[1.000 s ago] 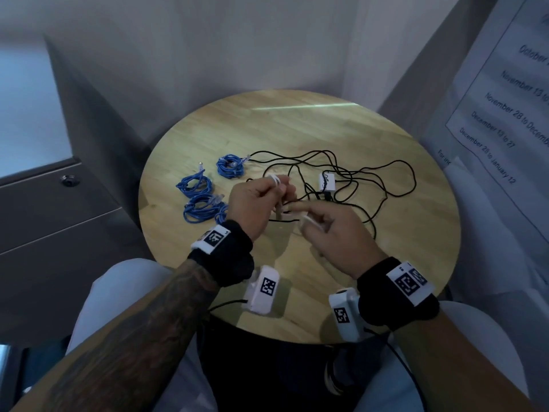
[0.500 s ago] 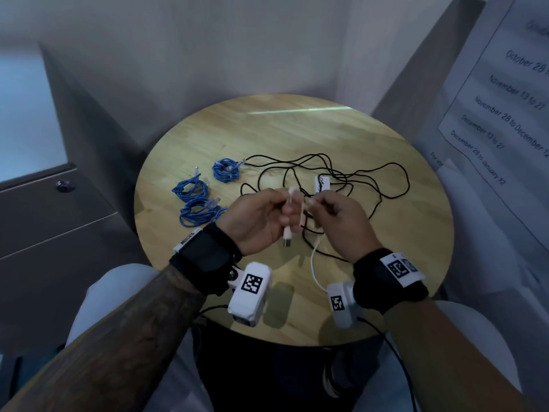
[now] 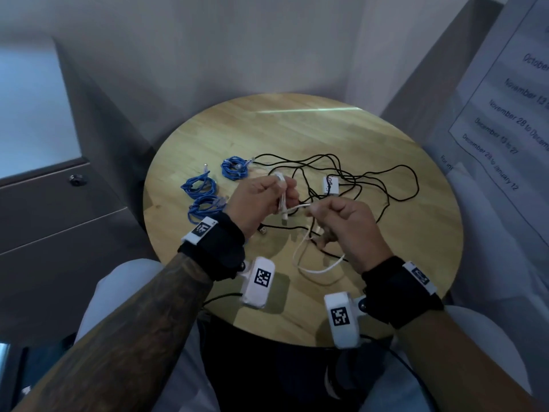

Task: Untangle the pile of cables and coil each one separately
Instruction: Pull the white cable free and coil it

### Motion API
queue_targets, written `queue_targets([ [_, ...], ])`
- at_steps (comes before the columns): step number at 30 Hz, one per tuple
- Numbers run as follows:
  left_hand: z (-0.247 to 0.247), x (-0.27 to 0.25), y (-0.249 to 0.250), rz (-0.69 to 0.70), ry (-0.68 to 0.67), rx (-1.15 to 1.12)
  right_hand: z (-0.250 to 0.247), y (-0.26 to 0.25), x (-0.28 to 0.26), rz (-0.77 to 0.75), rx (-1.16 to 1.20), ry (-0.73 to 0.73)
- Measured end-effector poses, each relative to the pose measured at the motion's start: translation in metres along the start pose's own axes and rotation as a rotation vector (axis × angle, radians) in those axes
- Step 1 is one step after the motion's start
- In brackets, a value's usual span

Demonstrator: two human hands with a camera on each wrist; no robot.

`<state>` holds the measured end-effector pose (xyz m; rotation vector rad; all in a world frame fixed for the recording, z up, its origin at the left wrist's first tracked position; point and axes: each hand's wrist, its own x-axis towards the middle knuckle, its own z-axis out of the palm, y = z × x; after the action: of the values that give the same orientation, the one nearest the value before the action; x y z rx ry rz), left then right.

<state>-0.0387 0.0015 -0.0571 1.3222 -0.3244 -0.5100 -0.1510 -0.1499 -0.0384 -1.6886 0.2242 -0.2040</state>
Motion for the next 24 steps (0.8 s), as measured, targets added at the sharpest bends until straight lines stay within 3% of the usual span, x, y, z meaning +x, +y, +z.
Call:
queue_targets([
  [3, 0.010, -0.008, -0.001, -0.040, -0.153, 0.257, -0.009, 0.004, 0.005, -0.099, -0.184, 0.064],
  [7, 0.023, -0.017, 0.001, -0.186, -0.325, 0.229, -0.020, 0.012, 0.014, -0.241, -0.358, 0.146],
  [9, 0.025, -0.017, 0.003, -0.225, -0.357, 0.138, -0.021, 0.017, 0.015, -0.261, -0.364, 0.163],
  [14, 0.019, -0.019, 0.014, -0.344, -0.420, -0.364, -0.003, 0.019, 0.012, -0.216, -0.360, 0.071],
  [19, 0.007, -0.008, 0.020, -0.241, -0.138, -0.749, 0.013, 0.028, 0.004, -0.038, -0.357, -0.144],
  [21, 0.000, -0.002, 0.018, -0.187, 0.005, -0.764, 0.018, 0.027, -0.003, -0.032, -0.400, -0.229],
  [24, 0.000, 0.000, 0.009, -0.135, 0.111, -0.670, 0.019, 0.020, -0.006, -0.109, -0.452, -0.267],
])
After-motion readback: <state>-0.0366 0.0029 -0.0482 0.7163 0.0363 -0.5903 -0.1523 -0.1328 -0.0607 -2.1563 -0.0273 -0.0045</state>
